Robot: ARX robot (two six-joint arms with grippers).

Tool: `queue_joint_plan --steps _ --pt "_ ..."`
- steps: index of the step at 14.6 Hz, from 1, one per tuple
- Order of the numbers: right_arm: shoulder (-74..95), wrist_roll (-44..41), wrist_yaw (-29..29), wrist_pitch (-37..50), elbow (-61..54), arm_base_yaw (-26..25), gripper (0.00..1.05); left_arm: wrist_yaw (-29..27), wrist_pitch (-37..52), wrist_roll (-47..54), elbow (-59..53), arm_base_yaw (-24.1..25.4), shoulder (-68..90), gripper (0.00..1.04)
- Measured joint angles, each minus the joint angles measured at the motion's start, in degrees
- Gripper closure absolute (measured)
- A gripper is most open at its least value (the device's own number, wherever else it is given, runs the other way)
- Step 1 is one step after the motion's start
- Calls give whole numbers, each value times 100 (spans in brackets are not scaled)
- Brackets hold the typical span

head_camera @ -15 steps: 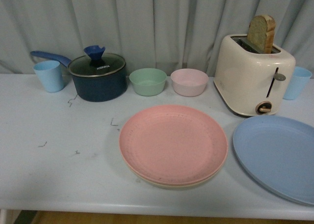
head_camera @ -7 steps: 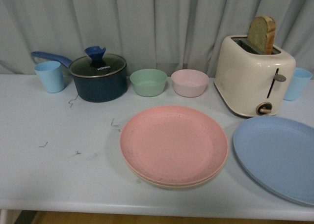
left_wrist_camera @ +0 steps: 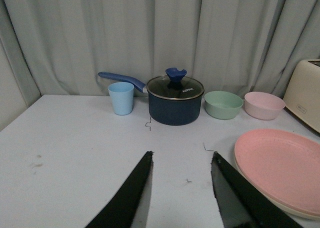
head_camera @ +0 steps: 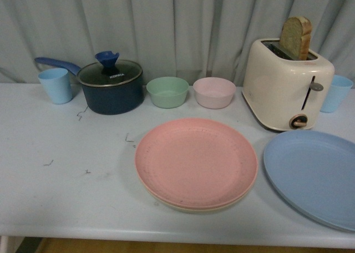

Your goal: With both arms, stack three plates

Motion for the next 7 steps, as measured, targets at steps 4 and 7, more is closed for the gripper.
queue_joint_plan --steps 4,7 --pt "2739 297 -573 973 831 26 6 9 0 0 0 0 0 37" --pt "4911 13 -494 1648 1829 -378 6 4 2 0 0 0 0 12"
